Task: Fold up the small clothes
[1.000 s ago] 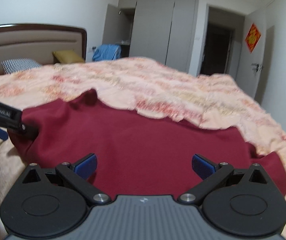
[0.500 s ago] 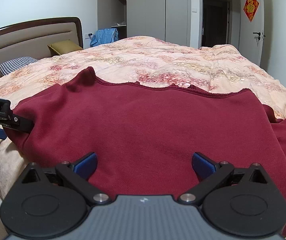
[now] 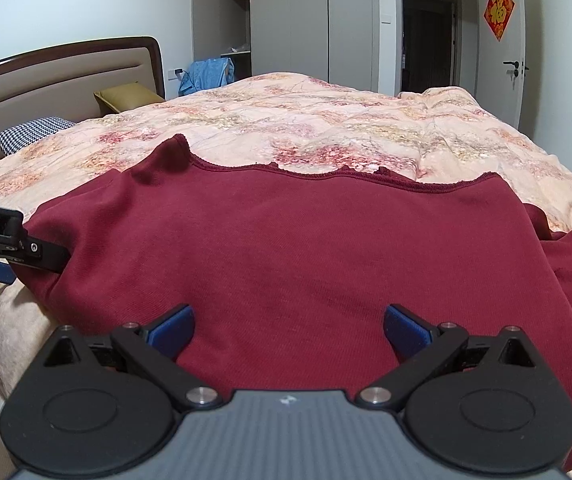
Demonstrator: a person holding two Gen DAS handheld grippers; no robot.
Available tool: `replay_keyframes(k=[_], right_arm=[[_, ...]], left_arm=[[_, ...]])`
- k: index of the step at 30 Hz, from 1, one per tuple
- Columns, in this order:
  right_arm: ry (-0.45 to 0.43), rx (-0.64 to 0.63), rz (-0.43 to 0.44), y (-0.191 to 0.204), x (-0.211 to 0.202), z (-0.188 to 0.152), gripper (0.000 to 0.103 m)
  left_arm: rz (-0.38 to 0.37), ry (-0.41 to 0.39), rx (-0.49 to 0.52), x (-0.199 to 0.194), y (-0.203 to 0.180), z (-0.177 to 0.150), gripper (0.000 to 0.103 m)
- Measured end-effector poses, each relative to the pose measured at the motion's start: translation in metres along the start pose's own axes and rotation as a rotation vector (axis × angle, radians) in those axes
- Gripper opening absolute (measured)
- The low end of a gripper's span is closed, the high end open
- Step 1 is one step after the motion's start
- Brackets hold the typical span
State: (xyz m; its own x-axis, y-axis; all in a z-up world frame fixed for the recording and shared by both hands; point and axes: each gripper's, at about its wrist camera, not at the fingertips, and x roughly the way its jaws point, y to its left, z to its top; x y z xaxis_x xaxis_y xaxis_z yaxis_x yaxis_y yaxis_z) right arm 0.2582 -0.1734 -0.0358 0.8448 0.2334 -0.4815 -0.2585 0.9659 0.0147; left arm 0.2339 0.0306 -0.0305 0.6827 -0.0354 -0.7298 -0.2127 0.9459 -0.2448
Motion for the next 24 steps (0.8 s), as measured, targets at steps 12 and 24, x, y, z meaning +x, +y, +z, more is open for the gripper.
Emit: replay_keyframes(k=[12, 24], right_arm=[[0.003, 0.005, 0.003, 0.0, 0.0, 0.0, 0.103], [0.013, 0.029, 0.02, -0.002, 0.0, 0.002, 0.103]], left_arm=[[0.001, 0.0, -0.001, 0.0, 0.0, 0.0, 0.102], [-0.007, 0.044, -0.002, 0.005, -0.002, 0.013, 0.102]])
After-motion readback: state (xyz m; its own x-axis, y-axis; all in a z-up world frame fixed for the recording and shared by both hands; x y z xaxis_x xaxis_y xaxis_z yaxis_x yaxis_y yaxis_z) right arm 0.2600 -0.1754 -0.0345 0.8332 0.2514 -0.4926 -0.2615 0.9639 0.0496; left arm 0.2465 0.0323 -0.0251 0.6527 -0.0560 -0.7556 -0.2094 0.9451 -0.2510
